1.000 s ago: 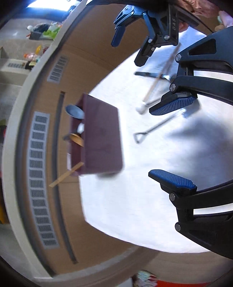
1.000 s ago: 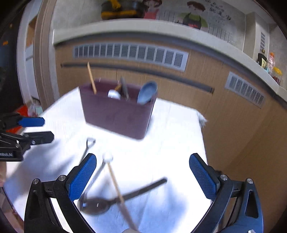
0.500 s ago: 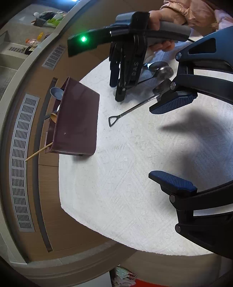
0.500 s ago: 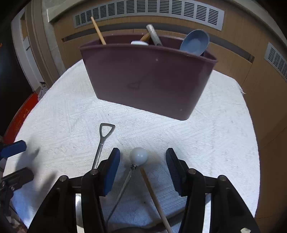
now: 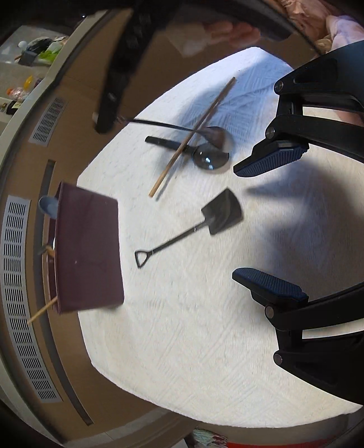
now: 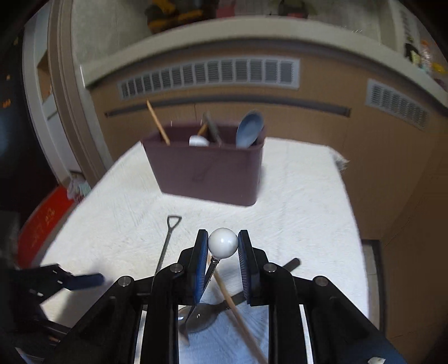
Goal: Organize utensils
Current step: 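Grasp the small black shovel with the left tool while the right tool holds the ladle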
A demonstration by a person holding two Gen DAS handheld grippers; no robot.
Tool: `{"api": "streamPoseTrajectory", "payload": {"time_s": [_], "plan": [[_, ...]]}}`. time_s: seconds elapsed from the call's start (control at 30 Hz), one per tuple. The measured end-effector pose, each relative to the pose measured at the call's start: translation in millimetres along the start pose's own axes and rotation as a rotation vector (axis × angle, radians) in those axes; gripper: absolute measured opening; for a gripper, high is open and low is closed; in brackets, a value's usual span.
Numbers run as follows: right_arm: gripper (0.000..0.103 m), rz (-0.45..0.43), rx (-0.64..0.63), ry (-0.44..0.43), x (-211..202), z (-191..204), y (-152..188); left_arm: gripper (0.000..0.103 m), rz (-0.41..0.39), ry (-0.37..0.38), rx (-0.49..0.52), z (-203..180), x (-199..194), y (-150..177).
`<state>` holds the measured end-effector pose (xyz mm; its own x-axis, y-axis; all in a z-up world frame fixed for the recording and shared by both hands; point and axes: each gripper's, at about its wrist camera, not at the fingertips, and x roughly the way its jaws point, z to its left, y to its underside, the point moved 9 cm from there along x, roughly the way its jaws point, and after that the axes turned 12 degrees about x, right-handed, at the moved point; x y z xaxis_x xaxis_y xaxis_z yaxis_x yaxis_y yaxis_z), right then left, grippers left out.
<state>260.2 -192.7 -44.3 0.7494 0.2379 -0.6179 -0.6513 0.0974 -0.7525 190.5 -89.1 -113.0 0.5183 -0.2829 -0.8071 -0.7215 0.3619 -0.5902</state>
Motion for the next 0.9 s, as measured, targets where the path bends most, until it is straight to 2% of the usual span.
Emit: {"api": "streamPoseTrajectory", "payload": {"time_s": [0.17,0.27,0.43,0.53,0.77,0.9], "plan": [[0.019,-0.11,0.012,-0.009,-49,-9,-7,0.067,0.018,-0.02,-0.014,-13,10,-4],[0.019,-0.133,0.021,-0.008,-67,-16,-5,0.067,0.048,-0.077,-0.003,-15,21,-4],[0.019,-0.168,0.044,0.019,-87,-29,-1,0.059,0.064,-0.118,0.013,-12,29,-3],[0.019,-0.174,0.037,0.035,-93,-33,3,0.054,0.052,-0.131,-0.002,-5,31,-6],[0.019,-0.147,0.033,0.049,-86,-28,10,0.054,0.018,-0.166,0.026,-2,33,-7],[0.019,-0.136,0.027,0.05,-82,-24,13,0.034,-0.02,-0.195,0.079,-10,29,-7]]}}
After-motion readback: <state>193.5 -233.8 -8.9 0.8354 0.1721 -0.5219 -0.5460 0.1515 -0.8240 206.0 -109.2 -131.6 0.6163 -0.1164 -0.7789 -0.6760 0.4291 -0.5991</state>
